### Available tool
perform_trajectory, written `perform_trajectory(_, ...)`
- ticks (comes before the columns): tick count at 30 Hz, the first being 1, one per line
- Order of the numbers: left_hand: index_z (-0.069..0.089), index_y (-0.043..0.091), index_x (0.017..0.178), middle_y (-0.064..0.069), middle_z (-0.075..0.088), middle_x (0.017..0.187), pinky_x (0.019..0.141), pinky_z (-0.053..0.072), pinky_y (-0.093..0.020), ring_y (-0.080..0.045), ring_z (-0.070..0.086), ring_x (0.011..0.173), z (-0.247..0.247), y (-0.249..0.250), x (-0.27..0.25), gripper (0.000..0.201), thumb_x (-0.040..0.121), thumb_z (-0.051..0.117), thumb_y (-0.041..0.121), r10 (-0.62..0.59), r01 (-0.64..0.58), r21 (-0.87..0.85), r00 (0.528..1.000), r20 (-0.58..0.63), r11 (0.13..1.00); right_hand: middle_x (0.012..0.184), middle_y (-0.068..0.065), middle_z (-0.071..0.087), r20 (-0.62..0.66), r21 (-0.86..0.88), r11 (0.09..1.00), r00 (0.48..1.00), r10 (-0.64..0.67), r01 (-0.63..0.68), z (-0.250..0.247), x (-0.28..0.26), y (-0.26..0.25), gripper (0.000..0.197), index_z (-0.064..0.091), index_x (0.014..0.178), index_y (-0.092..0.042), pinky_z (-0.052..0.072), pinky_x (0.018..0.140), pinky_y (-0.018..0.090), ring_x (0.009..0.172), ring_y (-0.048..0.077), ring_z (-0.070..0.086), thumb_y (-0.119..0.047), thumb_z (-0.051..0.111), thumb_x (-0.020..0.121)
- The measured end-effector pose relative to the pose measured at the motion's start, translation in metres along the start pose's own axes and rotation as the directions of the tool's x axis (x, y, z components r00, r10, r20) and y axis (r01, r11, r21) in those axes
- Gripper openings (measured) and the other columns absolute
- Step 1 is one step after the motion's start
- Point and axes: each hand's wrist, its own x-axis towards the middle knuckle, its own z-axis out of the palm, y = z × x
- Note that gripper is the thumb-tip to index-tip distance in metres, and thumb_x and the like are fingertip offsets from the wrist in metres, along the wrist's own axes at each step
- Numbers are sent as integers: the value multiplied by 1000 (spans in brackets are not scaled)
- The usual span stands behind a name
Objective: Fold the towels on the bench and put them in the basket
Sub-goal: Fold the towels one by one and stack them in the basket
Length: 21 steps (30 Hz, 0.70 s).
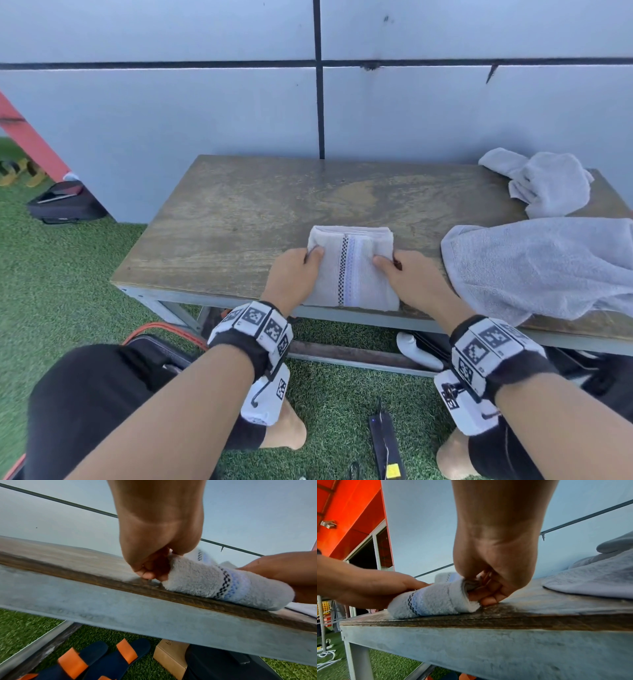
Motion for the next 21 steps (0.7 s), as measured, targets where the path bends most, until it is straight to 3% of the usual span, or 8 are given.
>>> perform_trajectory(3,41,16,61,2,47,57,53,36,-27,-20,48,55,8,6,17,47,98,44,44,-104,107,91,994,-31,990,58,1,45,19,-51,997,998,64,-63,1,14,-7,48,39,63,-14,30,50,29,51,15,42,-42,48,101)
perform_trajectory(5,49,15,72,0,55,67,60,43,-30,-22,54,64,11,11,24,42,94,46,50,-134,139,109,990,-52,984,61,0,44,-18,-47,996,997,81,-82,0,23,-10,44,37,64,-16,32,51,30,54,16,43,-40,47,100)
perform_trajectory(7,55,12,90,-3,62,83,69,50,-37,-25,59,76,14,14,30,43,94,44,54,-112,119,119,992,-60,986,66,0,45,-61,-33,997,995,74,-77,1,29,-9,40,36,67,-18,33,53,32,58,17,43,-40,45,100)
perform_trajectory(10,48,18,83,-4,62,83,75,54,-44,-27,61,77,19,10,32,39,98,38,52,-55,68,145,994,-94,987,68,2,48,-74,-9,997,995,73,-74,7,31,-5,43,38,69,-17,32,53,33,60,17,46,-41,38,104)
perform_trajectory(12,42,19,76,-4,59,76,68,51,-41,-27,59,71,22,6,31,39,101,34,49,-11,37,169,988,-153,985,69,3,50,-88,11,997,993,73,-72,8,32,-4,43,40,70,-16,32,54,34,62,20,49,-41,37,105)
perform_trajectory(14,35,19,73,-1,51,66,55,40,-34,-23,49,58,20,7,32,40,102,35,46,56,-24,150,975,-217,988,68,2,49,-103,44,998,993,55,-51,5,35,-5,39,39,72,-16,30,53,33,61,19,47,-38,39,105)
perform_trajectory(17,29,20,72,2,39,59,49,27,-32,-20,36,50,16,12,44,38,103,39,40,159,-129,127,952,-261,983,65,3,46,-182,44,998,983,-26,35,-2,41,-6,37,37,73,-16,28,52,32,57,18,43,-34,41,105)
perform_trajectory(21,39,15,77,-3,51,69,54,36,-35,-25,51,61,18,9,59,38,104,35,42,116,-70,224,973,-200,972,69,6,51,-142,8,999,989,37,-36,-1,52,-2,38,39,71,-15,30,50,31,59,21,47,-34,43,104)
